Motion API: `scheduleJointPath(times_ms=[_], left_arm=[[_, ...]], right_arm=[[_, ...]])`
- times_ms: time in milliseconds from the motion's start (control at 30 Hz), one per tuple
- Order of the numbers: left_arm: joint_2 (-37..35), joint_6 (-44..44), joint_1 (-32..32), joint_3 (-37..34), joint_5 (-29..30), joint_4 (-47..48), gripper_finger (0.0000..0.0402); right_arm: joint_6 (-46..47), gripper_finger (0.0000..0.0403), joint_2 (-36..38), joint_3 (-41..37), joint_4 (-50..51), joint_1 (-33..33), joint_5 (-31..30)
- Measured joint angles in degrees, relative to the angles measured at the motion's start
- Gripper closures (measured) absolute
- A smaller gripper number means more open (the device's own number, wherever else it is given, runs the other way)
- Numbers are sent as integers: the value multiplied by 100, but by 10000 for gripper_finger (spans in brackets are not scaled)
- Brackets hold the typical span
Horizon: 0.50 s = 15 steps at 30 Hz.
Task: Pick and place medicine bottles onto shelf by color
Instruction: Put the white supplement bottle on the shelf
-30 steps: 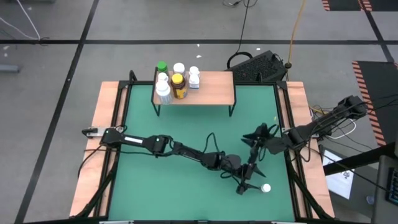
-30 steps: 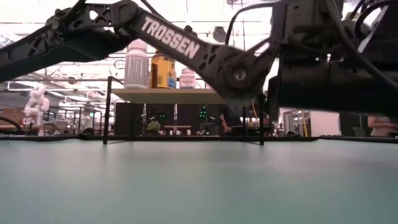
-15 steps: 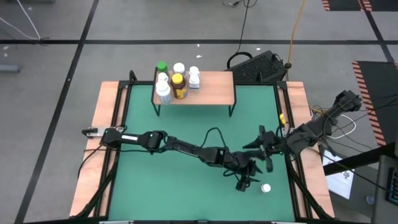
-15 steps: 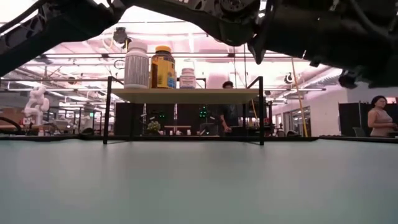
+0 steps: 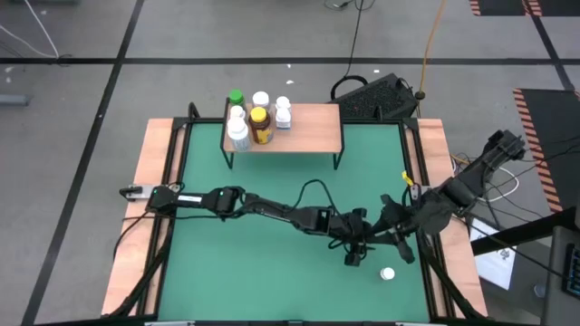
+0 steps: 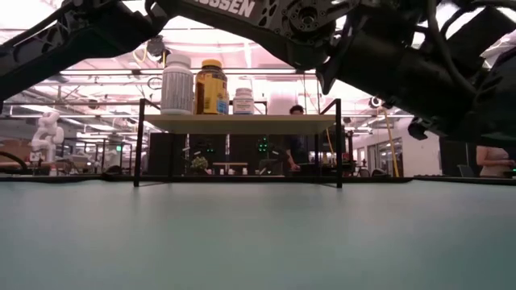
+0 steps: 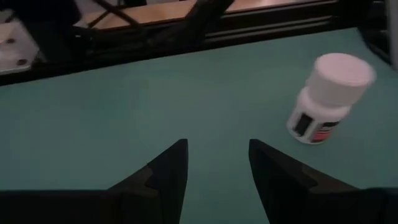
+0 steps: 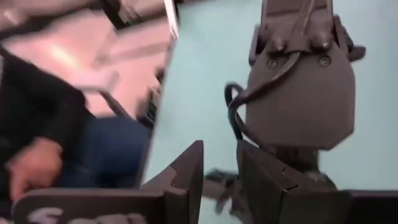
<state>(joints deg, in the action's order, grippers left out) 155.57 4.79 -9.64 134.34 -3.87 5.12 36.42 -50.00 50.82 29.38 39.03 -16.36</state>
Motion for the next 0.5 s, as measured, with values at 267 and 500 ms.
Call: scheduleJointPath(times_ms=[267, 500], left_arm=[[0, -23, -17, 0, 135, 86, 227], [0, -24, -8, 0, 148, 160, 227]], right_arm=[[1098, 312, -1749, 2015, 3470, 0, 742], [2849, 309, -2629, 1977, 4314, 250, 2480]])
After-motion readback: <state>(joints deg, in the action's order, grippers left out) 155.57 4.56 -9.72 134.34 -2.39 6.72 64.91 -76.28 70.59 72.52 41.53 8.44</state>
